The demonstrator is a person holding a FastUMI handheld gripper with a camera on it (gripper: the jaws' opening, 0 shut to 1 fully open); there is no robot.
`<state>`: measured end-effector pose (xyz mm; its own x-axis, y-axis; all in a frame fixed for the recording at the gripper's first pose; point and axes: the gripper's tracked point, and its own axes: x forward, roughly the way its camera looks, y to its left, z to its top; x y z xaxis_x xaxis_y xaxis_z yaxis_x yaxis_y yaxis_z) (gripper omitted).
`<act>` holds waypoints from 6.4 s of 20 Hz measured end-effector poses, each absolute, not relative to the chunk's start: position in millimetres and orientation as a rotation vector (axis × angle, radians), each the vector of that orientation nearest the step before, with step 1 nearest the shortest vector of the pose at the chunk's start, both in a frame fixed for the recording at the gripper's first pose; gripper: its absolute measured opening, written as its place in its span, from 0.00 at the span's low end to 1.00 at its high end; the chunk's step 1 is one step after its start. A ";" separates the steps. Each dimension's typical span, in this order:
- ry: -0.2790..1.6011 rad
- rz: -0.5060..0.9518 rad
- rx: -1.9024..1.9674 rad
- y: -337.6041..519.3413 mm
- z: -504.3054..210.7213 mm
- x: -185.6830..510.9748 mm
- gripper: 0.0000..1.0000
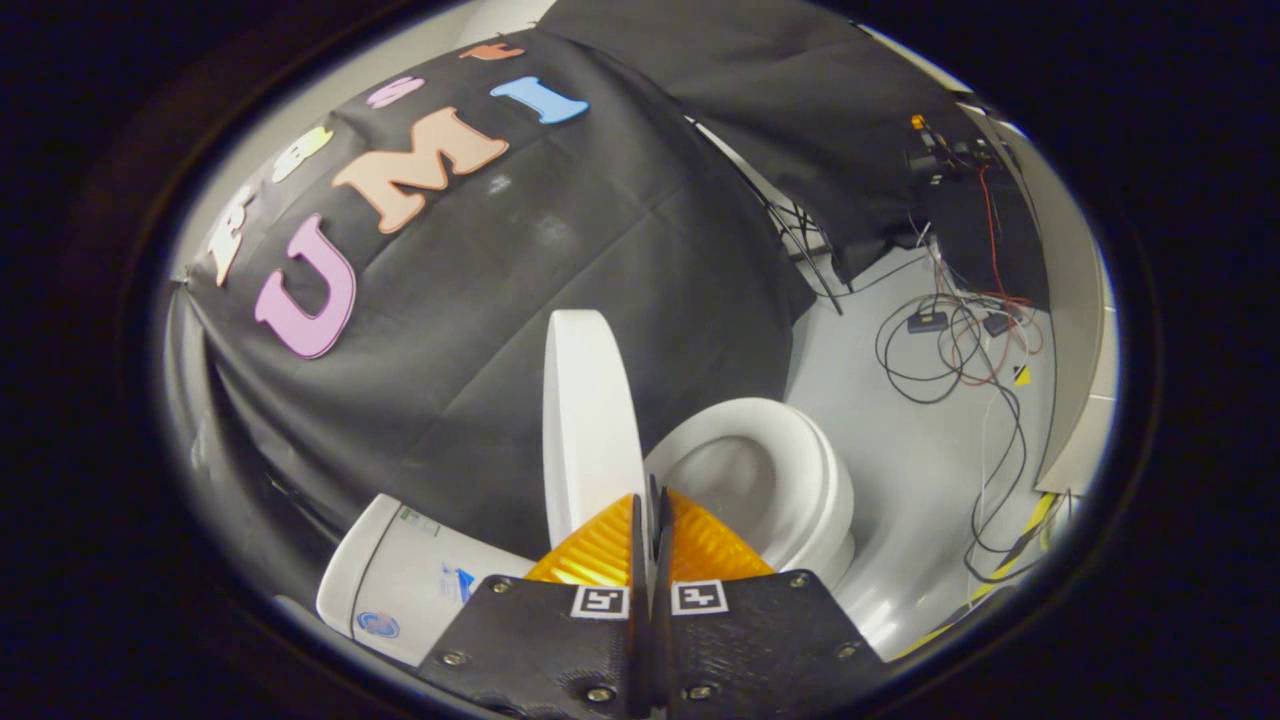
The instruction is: Open the toilet lid.
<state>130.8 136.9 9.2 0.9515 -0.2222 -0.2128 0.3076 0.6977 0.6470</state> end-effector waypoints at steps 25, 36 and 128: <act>0.092 -0.248 0.383 254.8 78.1 109.7 0.01; 0.073 -0.157 0.229 317.1 93.6 104.3 0.01; 0.049 0.047 0.004 136.8 98.7 65.1 0.93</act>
